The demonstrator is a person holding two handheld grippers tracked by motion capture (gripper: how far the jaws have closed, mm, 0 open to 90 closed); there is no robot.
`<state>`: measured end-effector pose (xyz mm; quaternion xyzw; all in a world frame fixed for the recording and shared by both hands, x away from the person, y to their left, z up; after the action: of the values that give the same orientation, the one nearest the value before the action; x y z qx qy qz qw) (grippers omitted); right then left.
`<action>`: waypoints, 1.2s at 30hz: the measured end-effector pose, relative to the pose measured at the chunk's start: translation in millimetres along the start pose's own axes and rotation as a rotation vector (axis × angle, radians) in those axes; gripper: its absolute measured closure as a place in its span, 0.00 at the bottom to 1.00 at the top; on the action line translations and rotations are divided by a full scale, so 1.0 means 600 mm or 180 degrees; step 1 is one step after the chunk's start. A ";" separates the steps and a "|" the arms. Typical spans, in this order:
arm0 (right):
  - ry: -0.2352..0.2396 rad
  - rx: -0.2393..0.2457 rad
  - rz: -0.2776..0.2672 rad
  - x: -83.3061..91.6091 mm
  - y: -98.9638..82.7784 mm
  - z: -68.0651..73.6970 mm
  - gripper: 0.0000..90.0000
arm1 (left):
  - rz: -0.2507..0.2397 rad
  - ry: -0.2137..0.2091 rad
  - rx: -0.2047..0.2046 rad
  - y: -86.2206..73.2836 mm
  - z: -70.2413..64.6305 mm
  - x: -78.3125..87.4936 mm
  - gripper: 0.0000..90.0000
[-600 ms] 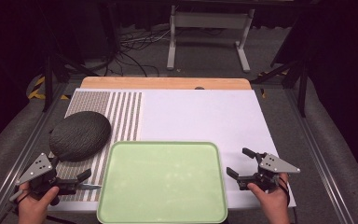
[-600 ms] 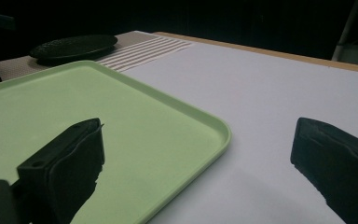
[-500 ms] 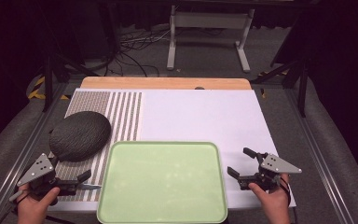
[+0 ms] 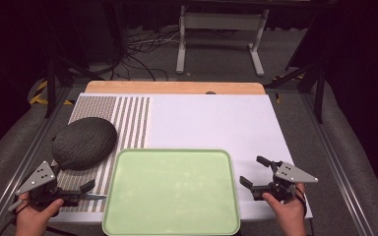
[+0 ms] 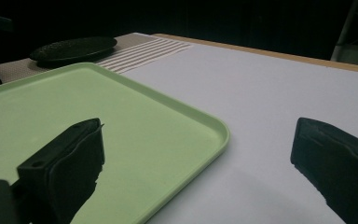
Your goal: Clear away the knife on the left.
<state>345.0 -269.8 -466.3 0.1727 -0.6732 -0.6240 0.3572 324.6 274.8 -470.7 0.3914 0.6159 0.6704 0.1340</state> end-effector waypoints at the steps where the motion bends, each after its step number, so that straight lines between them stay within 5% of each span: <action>1: 0.0006 -0.0001 0.0006 0.000 -0.001 0.000 0.04 | 0.0007 0.0023 0.0005 0.001 0.000 0.001 0.03; 11: 0.0022 -0.0009 0.0003 -0.001 -0.001 0.001 0.04 | -0.0060 -0.0045 0.0070 0.004 -0.002 0.011 0.04; 20: 0.0021 -0.0019 -0.0007 -0.002 -0.001 0.001 0.04 | -0.0101 -0.0062 0.0069 0.032 0.009 0.025 0.05; 27: 0.0035 -0.0027 -0.0005 -0.004 -0.001 0.002 0.04 | 0.0161 -0.0160 -0.0110 0.034 0.008 0.022 0.09; 36: 0.0053 -0.0029 0.0009 -0.007 -0.003 0.002 0.04 | 0.0766 -0.0145 -0.0413 0.035 0.013 0.027 0.09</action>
<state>346.7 -266.6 -469.0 0.1753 -0.6676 -0.6252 0.3644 325.4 286.9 -445.7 0.4681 0.5167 0.7110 0.0916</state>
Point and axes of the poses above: each handheld gripper's, and its own axes: x roughly backward along the jaws, y roughly out of its top, z roughly to its left, the point moved 6 cm from there along -x, roughly forward along the jaws, and after that the axes turned 1 degree about -x, right-handed, at the moved point
